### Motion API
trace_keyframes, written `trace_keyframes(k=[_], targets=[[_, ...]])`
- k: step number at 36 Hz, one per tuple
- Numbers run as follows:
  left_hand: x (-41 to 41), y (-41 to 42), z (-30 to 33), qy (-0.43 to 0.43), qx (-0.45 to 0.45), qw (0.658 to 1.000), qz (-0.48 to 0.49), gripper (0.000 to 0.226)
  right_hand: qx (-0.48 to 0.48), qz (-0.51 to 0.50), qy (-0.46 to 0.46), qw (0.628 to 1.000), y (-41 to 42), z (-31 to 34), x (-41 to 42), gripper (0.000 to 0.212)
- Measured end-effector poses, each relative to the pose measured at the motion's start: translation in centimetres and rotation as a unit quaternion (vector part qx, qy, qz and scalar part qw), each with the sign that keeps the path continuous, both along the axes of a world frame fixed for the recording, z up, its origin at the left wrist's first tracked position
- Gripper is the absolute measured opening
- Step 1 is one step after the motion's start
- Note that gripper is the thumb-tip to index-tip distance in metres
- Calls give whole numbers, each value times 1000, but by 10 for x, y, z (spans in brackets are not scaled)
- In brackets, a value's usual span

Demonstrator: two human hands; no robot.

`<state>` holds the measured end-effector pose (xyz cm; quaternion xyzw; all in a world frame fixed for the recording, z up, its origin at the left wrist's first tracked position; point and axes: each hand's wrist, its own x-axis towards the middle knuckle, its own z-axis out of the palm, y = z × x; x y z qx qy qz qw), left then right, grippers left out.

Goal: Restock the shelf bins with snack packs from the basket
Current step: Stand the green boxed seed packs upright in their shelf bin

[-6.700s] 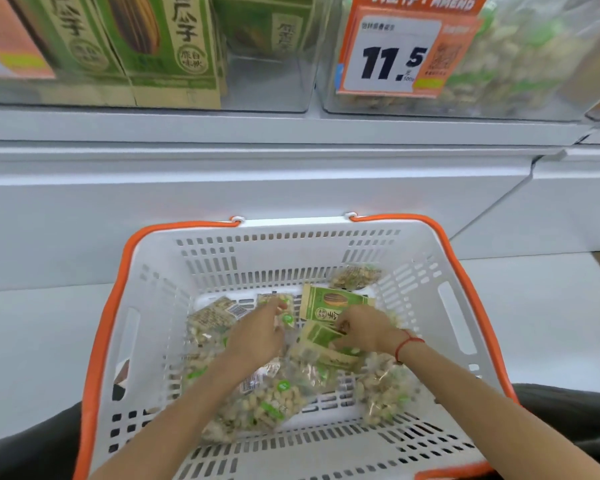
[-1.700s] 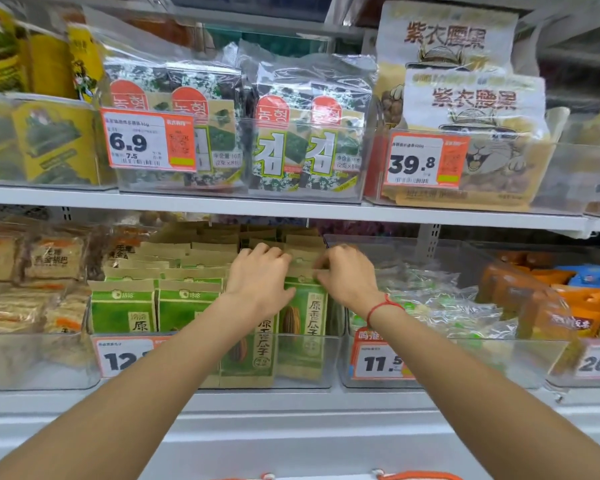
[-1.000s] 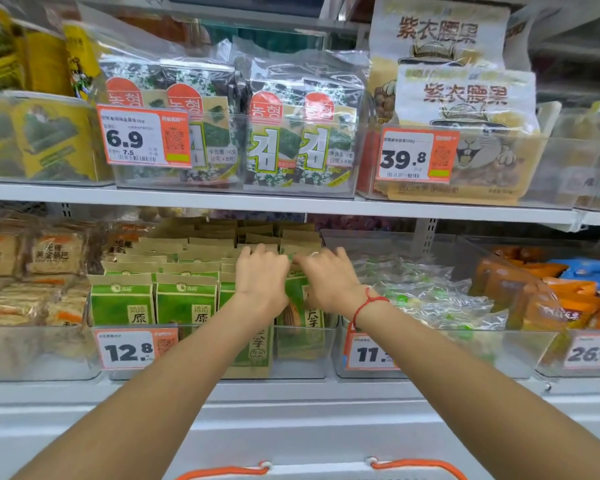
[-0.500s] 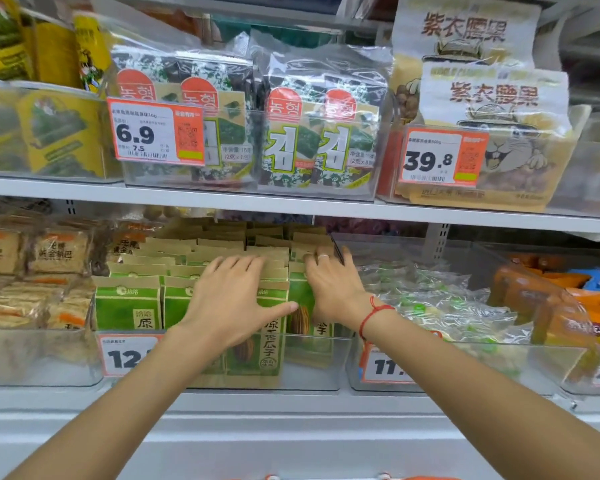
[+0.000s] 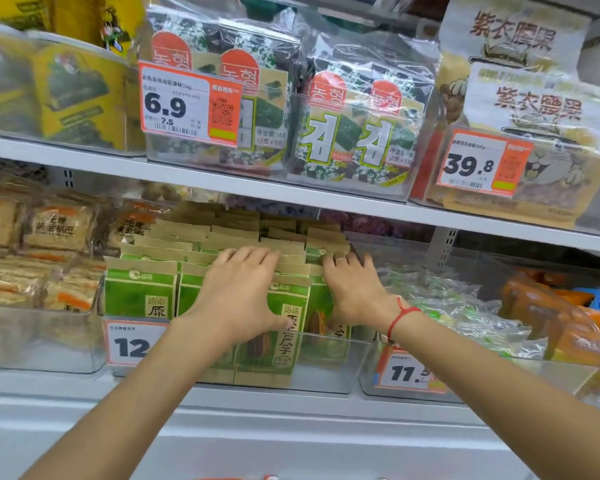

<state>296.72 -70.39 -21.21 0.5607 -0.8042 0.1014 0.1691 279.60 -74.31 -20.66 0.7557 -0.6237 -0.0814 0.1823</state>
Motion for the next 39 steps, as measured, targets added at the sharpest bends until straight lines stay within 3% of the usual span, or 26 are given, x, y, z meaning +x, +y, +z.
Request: trace_keyframes(k=[9,18,26,39], targets=[[3,4,-7,9,-37,999,-20,94,-60,-1,2,998,-5,-6,6,100],[2,5,-6,8,-32,999,-19,94,36,8,-10,999,-6,9,10,93],[2,5,-7,18,-33,999,-20,93,-9,30,-49,998,-4,10,0,56],[2,4,-8,20,-43,999,-19,93,-69,50,-38,996,0,4,-3,112]])
